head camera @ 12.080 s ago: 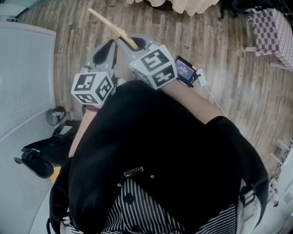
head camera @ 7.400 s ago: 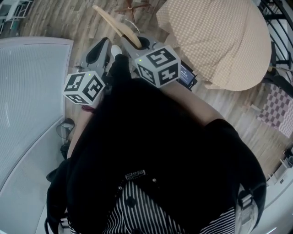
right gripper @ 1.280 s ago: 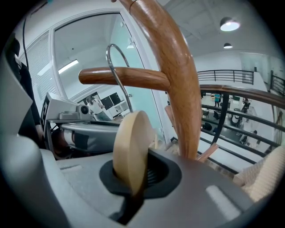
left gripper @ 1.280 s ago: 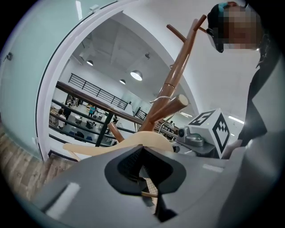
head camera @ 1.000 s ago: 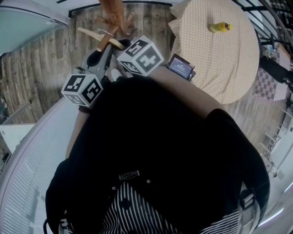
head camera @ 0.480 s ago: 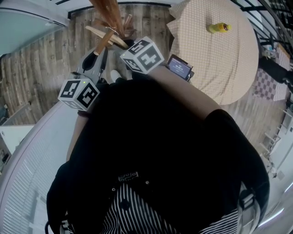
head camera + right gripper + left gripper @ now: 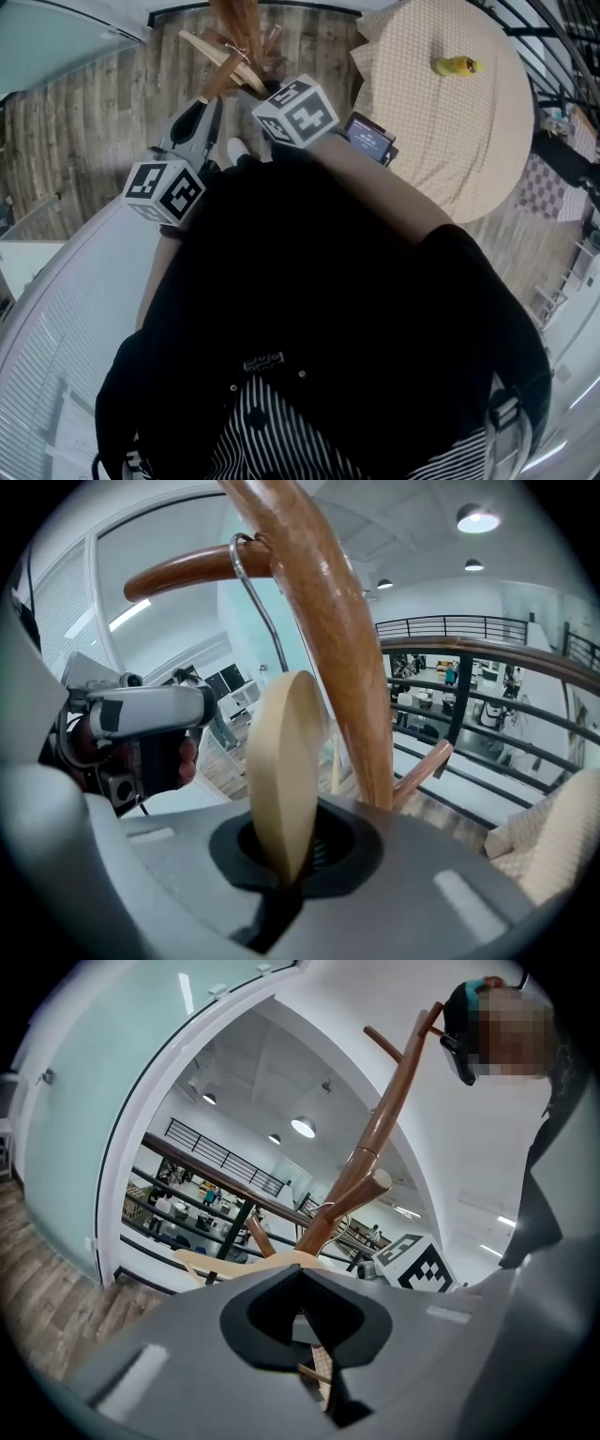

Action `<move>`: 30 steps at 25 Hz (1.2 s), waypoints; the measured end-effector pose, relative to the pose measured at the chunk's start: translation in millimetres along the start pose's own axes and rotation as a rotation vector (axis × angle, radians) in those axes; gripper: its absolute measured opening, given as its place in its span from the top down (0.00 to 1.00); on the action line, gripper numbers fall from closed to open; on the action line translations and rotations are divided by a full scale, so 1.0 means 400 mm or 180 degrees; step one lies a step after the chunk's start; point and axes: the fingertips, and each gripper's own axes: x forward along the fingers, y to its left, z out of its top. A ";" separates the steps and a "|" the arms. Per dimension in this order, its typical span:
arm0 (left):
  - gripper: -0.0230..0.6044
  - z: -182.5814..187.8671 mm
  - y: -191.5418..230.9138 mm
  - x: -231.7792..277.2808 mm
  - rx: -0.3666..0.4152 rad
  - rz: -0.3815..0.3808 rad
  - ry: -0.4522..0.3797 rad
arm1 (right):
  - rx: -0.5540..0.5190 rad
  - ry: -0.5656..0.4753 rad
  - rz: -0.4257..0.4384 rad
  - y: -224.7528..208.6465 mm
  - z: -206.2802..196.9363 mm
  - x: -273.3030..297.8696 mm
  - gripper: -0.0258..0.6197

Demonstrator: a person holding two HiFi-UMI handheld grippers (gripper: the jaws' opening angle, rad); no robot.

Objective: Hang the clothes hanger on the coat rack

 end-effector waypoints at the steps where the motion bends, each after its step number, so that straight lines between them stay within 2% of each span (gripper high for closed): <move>1: 0.96 -0.001 0.001 -0.002 -0.0001 0.0007 0.0000 | -0.0001 -0.0004 0.0002 0.002 -0.001 0.001 0.96; 7: 0.96 -0.008 0.009 -0.002 -0.0018 0.0004 -0.0006 | 0.0014 0.0019 0.0089 0.019 -0.014 0.008 0.96; 10: 0.96 -0.004 -0.010 0.010 -0.0020 -0.0033 0.0009 | -0.0044 -0.0031 0.0046 0.019 -0.015 -0.010 0.95; 13: 0.96 -0.005 -0.025 0.024 0.0020 -0.0087 0.0047 | -0.0086 -0.0093 0.0086 0.019 -0.009 -0.030 0.82; 17: 0.96 -0.010 -0.022 0.033 0.0044 -0.0138 0.0081 | 0.0006 -0.0198 0.0077 0.007 -0.001 -0.057 0.79; 24: 0.96 -0.012 -0.043 0.067 0.0117 -0.0155 0.0112 | 0.0094 -0.0323 -0.0146 -0.048 0.002 -0.151 0.78; 29: 0.96 -0.008 -0.048 0.088 0.0178 -0.0227 0.0142 | 0.0205 -0.0655 -0.0460 -0.099 0.028 -0.207 0.78; 30: 0.96 -0.007 -0.051 0.091 0.0185 -0.0244 0.0150 | 0.0234 -0.0749 -0.0503 -0.104 0.037 -0.220 0.82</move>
